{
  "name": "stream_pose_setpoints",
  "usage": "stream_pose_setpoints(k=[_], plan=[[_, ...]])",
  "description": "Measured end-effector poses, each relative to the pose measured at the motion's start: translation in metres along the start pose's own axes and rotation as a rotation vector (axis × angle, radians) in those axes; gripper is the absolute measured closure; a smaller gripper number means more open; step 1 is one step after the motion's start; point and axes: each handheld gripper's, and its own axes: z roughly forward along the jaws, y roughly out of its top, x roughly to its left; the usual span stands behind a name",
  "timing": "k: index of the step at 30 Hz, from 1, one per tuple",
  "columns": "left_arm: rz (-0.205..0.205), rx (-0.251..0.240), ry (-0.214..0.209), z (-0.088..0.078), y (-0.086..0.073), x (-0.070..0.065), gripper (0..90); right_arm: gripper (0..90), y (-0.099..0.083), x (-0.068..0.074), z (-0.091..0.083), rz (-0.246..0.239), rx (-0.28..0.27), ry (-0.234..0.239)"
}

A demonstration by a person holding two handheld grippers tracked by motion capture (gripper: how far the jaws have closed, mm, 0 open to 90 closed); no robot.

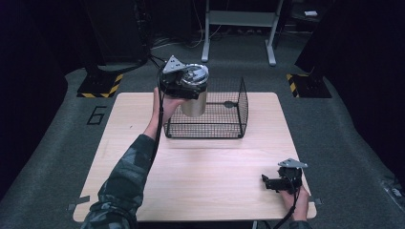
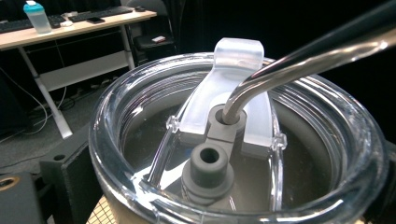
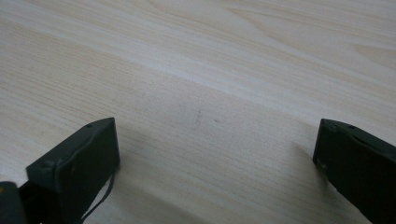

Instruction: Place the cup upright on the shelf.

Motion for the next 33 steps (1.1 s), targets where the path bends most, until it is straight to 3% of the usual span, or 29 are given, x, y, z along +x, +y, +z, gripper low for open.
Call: stream_pose_setpoints(k=[33], plan=[[-0.023, 0.090, 0.069, 0.062, -0.019, 0.013, 3.7, 0.0, 0.000, 0.000, 0.000, -0.003, 0.000, 0.001]])
